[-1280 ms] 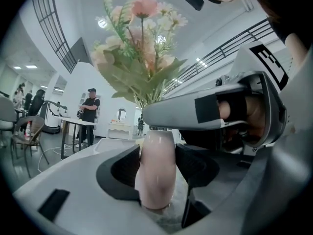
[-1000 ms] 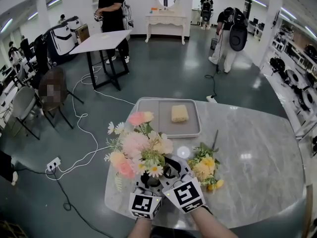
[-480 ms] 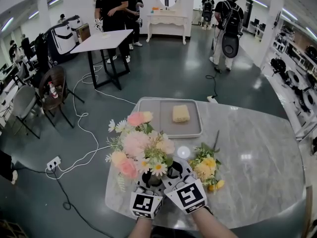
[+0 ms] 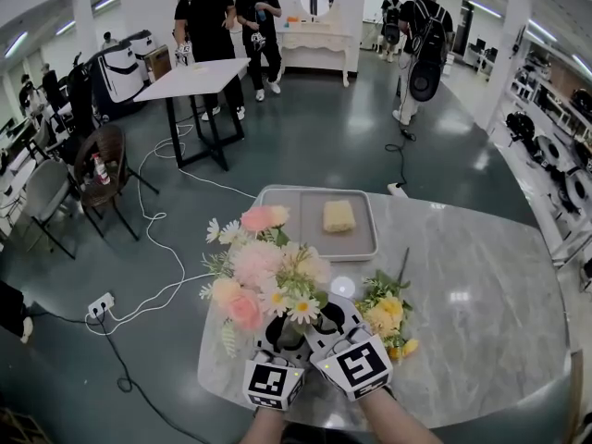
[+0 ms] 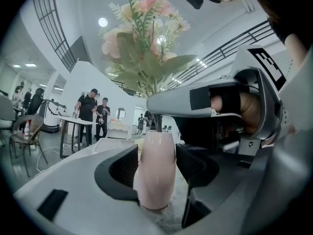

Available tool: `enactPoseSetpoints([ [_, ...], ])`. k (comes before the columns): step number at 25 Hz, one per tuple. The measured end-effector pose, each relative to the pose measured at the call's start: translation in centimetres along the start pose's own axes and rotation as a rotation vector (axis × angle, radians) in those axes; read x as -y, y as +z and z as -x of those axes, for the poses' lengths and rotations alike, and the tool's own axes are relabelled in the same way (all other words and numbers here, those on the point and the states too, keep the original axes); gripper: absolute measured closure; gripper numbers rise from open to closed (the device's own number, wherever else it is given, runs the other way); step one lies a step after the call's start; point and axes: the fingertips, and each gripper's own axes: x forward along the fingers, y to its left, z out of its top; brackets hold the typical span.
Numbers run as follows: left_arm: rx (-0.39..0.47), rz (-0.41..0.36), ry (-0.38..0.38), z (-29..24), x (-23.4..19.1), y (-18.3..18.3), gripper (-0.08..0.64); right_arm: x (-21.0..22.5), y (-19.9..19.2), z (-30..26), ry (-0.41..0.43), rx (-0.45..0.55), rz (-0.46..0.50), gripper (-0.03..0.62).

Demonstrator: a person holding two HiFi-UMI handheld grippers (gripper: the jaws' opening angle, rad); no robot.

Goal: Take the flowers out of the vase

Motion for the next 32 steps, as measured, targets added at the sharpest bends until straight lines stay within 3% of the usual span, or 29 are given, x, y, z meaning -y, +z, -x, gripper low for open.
enactPoseSetpoints([
  [24, -0.010, 0.023, -0.001, 3.6, 1.2, 0.5, 0.321, -0.7, 3.2, 1.5, 0.005, 0.071, -0.032, 0.535],
  [32, -0.009, 0.035, -0.016, 4.5, 1.8, 1.6, 0.389, -0.9, 5.0, 1.9, 0.005, 0.084, -0.028, 0.535],
])
